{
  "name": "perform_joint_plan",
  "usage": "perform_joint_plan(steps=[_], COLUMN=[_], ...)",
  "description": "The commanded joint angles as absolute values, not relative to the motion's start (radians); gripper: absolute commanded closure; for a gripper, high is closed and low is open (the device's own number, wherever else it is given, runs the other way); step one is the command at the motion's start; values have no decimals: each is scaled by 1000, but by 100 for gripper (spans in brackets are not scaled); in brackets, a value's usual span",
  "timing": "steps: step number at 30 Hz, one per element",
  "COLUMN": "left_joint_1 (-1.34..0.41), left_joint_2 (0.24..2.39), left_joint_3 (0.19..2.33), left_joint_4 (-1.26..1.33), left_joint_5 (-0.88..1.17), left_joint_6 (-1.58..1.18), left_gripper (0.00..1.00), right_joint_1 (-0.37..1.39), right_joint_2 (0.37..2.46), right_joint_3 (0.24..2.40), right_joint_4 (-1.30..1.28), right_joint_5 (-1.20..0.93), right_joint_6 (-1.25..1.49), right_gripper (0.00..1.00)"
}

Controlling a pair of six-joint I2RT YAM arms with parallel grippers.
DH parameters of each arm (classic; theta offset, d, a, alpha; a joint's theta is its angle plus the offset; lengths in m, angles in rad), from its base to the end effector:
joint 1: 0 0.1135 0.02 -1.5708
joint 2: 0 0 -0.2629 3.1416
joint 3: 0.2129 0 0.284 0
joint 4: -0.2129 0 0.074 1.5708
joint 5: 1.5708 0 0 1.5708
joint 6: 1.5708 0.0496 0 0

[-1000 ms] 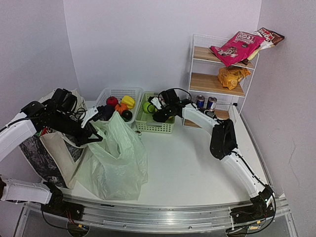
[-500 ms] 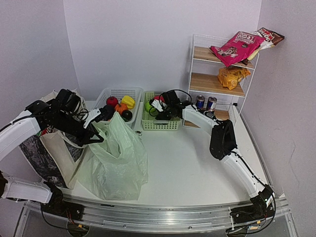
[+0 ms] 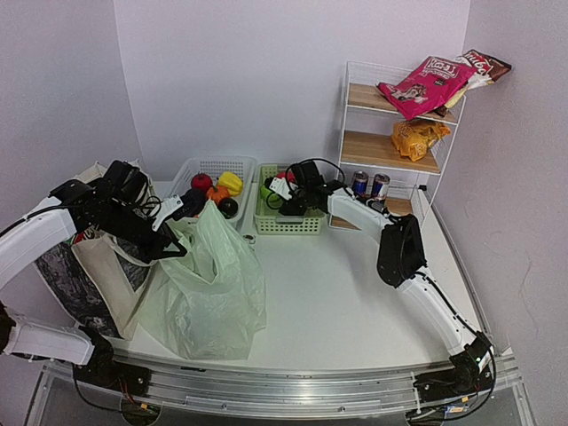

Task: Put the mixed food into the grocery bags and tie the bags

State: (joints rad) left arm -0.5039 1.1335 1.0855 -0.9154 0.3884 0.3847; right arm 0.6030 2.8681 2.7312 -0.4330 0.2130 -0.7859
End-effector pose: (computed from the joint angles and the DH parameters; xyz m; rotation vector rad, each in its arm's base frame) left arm 0.2162 -0.1407 0.2998 1.2176 2.1980 -0.5392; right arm 0.5491 0.3653 0.1400 -1.2740 1.7253 -0.3349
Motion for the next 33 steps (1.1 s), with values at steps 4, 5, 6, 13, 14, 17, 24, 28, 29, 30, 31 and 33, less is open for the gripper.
perform_joint_plan(steps=[4,5,6,13,14,17,24,28,29,30,31,33], left_joint_1=[-491,-490,-488,-482,-481,-480,-479,-479,-479,-479,-477,-477], left_joint_2=[1149,1151,1151,1165,1168,1173,1191,1198,1199,1198,1196,1191], left_joint_3=[1110,1110,1108,1103,1104,1106,1109,1113,1115,1115,1117,1115], left_joint_4=[-885,-886,-885,-869,-869,-870,-860,-857,-857,-856,-859,-861], left_joint_5=[376,375,373,378,378,376,385,388,388,387,387,383], left_joint_6=[379,379,379,379,380,382,380,383,383,385,386,388], left_gripper=[100,100,100,100,100,100,100,100,100,100,100,100], right_joint_1=[567,562,556,548,548,544,520,518,520,521,525,537], right_joint_2=[2867,2872,2875,2902,2913,2941,2949,2936,2927,2916,2904,2877], right_joint_3=[2735,2734,2731,2718,2719,2721,2717,2702,2690,2680,2666,2637], right_joint_4=[-402,-402,-403,-433,-434,-437,-514,-602,-618,-630,-637,-652], right_joint_5=[183,183,183,127,133,170,223,121,82,55,36,15], right_joint_6=[-805,-802,-796,-761,-762,-773,-726,-664,-642,-623,-609,-599], right_gripper=[15,15,15,16,16,16,22,32,38,44,50,53])
